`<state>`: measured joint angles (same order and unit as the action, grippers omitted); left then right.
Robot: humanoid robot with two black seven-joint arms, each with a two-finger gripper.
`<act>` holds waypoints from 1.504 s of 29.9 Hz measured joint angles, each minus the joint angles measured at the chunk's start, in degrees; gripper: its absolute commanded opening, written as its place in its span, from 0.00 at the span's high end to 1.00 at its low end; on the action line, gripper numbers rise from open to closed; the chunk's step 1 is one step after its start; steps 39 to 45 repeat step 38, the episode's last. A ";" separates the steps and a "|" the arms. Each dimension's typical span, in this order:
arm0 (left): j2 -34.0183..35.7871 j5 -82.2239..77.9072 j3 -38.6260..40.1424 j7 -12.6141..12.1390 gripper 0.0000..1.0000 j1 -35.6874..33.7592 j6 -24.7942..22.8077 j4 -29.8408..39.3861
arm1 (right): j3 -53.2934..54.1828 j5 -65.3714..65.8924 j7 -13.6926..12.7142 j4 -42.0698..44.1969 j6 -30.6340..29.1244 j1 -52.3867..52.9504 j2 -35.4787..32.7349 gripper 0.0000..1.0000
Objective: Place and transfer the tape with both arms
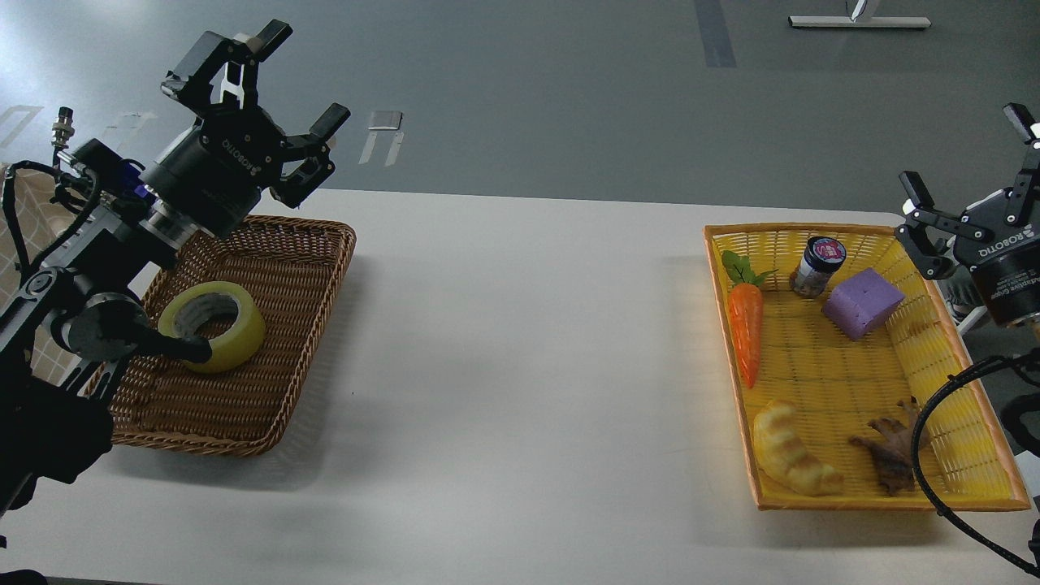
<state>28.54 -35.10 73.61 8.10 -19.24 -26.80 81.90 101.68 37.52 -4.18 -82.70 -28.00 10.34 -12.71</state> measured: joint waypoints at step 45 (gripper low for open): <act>-16.75 6.40 5.22 1.07 0.02 -3.70 2.87 -5.08 | -6.23 0.30 0.15 -6.79 0.00 10.56 12.58 0.00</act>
